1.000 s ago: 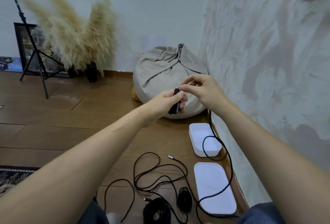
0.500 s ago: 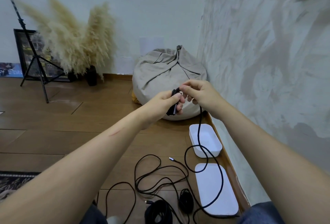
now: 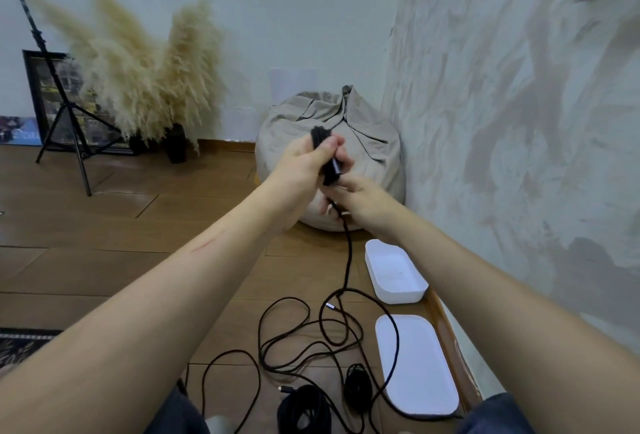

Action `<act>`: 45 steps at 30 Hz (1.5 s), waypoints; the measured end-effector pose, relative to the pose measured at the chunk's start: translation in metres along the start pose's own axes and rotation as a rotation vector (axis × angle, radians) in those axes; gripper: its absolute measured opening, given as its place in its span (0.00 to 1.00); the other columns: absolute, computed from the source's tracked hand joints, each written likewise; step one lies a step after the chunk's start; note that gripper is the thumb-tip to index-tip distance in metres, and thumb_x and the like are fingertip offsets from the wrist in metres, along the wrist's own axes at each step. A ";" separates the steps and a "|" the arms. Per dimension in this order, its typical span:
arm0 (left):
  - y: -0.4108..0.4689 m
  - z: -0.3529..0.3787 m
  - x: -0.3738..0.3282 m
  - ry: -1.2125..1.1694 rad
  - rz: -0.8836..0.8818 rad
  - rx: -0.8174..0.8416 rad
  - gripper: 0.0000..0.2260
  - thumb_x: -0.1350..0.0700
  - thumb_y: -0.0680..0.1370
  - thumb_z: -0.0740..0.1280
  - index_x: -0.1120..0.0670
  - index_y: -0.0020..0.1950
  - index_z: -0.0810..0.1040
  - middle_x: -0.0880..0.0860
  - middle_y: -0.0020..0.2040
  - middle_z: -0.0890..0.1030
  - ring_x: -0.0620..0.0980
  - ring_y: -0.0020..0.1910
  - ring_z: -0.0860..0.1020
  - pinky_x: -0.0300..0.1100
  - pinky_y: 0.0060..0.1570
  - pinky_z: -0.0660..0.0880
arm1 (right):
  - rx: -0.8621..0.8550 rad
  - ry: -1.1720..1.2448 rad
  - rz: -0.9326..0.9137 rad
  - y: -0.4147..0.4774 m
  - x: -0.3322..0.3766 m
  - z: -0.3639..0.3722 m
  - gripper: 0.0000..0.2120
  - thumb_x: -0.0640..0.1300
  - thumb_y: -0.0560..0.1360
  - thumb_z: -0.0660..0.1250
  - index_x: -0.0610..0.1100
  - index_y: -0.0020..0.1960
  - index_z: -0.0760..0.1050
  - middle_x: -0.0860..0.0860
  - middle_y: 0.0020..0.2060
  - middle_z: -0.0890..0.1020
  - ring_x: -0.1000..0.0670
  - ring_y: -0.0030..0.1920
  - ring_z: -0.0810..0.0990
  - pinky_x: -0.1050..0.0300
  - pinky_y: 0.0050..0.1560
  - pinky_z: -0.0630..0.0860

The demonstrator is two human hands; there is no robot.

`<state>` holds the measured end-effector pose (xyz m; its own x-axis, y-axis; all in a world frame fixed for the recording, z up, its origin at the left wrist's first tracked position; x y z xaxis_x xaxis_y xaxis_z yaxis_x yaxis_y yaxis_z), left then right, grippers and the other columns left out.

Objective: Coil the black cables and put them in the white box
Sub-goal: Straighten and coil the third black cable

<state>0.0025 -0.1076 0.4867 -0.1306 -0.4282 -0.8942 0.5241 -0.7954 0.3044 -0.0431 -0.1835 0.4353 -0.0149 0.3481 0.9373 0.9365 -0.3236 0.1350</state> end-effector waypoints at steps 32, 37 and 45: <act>-0.009 -0.012 0.060 1.185 -0.093 0.296 0.16 0.48 0.86 0.57 0.57 0.47 0.75 0.53 0.40 0.81 0.51 0.40 0.79 0.47 0.45 0.75 | -0.012 -0.542 0.069 -0.008 0.011 -0.070 0.18 0.59 0.71 0.75 0.44 0.39 0.83 0.58 0.23 0.68 0.58 0.25 0.65 0.61 0.31 0.62; -0.004 -0.031 0.047 1.391 0.048 0.172 0.13 0.50 0.86 0.58 0.53 0.43 0.67 0.51 0.36 0.73 0.47 0.33 0.70 0.42 0.32 0.61 | 0.131 -0.400 0.118 -0.011 0.005 -0.065 0.07 0.47 0.77 0.72 0.44 0.49 0.84 0.54 0.28 0.70 0.55 0.28 0.66 0.61 0.30 0.64; -0.002 -0.034 0.051 1.199 -0.039 0.110 0.14 0.48 0.86 0.57 0.54 0.47 0.74 0.52 0.39 0.79 0.48 0.37 0.75 0.44 0.38 0.68 | -0.247 -0.633 -0.244 -0.002 0.049 -0.078 0.06 0.48 0.78 0.70 0.49 0.50 0.85 0.50 0.42 0.85 0.52 0.45 0.81 0.54 0.49 0.74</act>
<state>0.0233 -0.1136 0.4292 0.7508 0.2214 -0.6223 0.4552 -0.8562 0.2445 -0.0734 -0.2345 0.5060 0.0628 0.8547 0.5153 0.8250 -0.3351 0.4551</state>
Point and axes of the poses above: each hand's wrist, its own y-axis towards the middle knuckle, its own z-axis out of the palm, x = y × z, the point moved 8 cm from there along y, towards the middle knuckle
